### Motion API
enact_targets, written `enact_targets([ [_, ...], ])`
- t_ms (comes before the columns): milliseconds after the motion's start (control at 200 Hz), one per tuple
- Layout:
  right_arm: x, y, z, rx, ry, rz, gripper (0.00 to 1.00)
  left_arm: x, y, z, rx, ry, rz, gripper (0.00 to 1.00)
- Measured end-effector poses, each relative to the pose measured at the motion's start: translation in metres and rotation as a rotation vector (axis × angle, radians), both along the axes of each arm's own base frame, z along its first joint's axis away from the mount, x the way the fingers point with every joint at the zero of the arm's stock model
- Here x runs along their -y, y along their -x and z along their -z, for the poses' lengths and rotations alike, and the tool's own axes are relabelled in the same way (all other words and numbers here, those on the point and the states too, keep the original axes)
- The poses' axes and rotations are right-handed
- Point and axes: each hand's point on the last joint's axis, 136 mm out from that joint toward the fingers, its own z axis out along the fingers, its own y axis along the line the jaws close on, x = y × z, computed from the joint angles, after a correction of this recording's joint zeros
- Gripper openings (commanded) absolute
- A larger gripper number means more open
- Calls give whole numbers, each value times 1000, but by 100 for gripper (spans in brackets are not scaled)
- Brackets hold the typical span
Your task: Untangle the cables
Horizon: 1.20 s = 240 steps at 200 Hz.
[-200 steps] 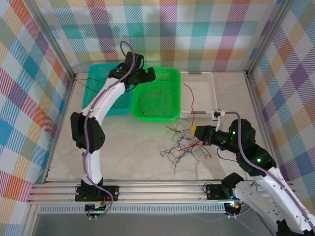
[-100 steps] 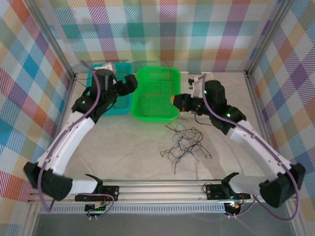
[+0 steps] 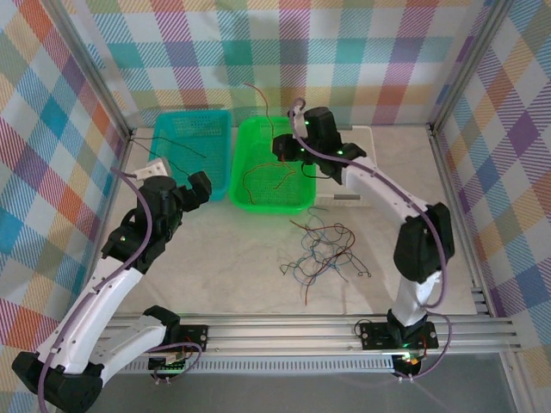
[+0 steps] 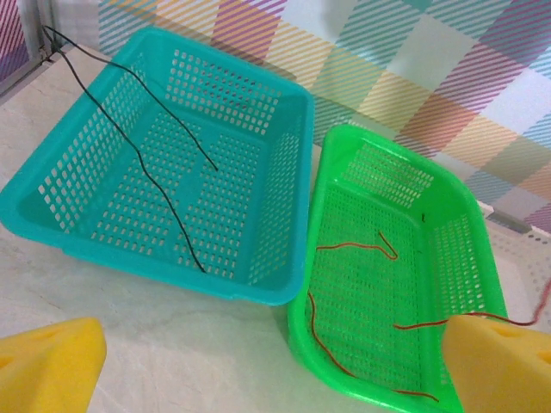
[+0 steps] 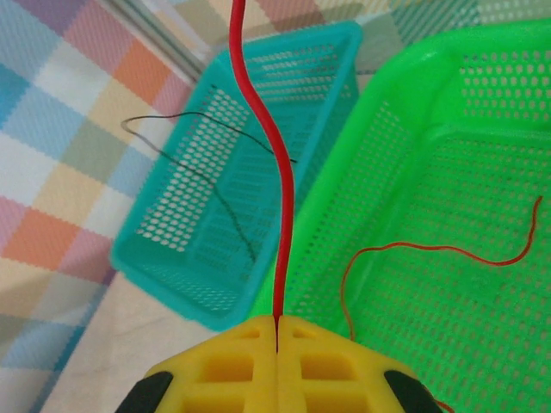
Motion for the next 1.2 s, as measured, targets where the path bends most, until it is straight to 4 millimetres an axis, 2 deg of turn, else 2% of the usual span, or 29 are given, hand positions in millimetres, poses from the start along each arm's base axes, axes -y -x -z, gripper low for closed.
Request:
enact_targets([
  [165, -5, -18, 53, -72, 74, 21, 0, 3, -6, 5, -13, 7, -5, 100],
  [520, -3, -25, 152, -282, 186, 70, 0, 0, -7, 4, -6, 1, -22, 100],
  [665, 0, -26, 185, -374, 240, 99, 0, 0, -8, 5, -9, 0, -22, 100],
  [740, 3, -24, 194, -405, 261, 110, 0, 0, -8, 5, -10, -1, -22, 100],
  [845, 7, -22, 194, -431, 287, 123, 0, 0, -8, 6, -14, -2, -23, 100],
  [950, 7, -26, 181, -426, 288, 131, 19, 1, -10, 9, -21, -6, -23, 100],
  [1135, 9, -27, 167, -421, 291, 140, 40, 3, -14, 16, -48, -18, -22, 100],
  [1200, 12, -24, 163, -424, 300, 144, 44, 4, -16, 19, -59, -23, -23, 100],
])
